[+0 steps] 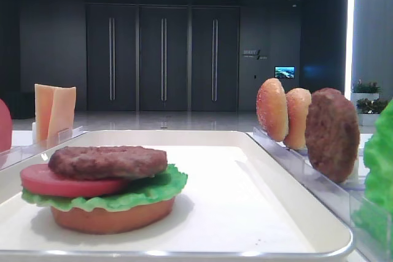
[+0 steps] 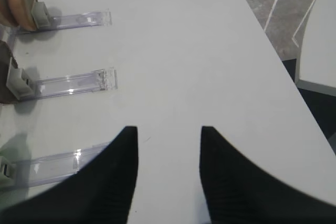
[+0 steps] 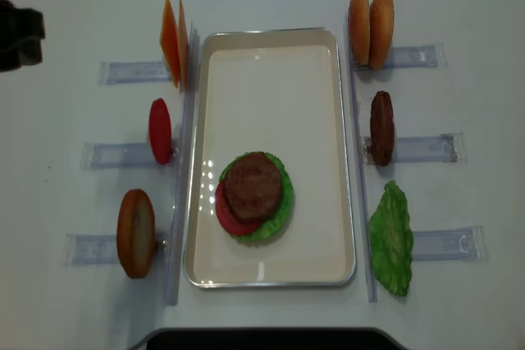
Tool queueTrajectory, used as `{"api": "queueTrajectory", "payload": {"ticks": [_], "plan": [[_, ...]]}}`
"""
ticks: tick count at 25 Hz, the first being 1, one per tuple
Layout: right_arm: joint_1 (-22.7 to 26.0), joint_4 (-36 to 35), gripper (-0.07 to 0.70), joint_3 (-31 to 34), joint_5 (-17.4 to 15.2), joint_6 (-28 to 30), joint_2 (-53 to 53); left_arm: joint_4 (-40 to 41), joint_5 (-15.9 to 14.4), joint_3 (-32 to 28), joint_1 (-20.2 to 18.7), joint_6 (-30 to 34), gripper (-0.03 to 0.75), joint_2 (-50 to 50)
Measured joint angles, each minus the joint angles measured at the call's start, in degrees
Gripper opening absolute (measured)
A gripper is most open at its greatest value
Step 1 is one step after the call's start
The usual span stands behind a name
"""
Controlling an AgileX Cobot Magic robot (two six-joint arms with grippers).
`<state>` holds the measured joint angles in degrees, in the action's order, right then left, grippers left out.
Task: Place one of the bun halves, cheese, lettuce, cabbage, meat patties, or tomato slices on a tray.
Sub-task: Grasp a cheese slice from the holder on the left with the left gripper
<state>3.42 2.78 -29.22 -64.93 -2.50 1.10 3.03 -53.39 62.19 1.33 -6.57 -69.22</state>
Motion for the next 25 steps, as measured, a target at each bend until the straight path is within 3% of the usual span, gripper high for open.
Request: {"api": "queueTrajectory", "payload": {"ticks": [8,16,25], "plan": [[0.00,0.00,0.274,0.00,0.00,0.00,0.00,0.00,0.40,13.06,0.00,0.00,0.282,-17.87],[0.00,0.00,0.274,0.00,0.00,0.00,0.00,0.00,0.27,23.72,0.00,0.00,0.282,-29.09],[0.00,0.00,0.274,0.00,0.00,0.00,0.00,-0.06,-2.78,32.01,0.00,-0.26,0.282,-37.89]]}}
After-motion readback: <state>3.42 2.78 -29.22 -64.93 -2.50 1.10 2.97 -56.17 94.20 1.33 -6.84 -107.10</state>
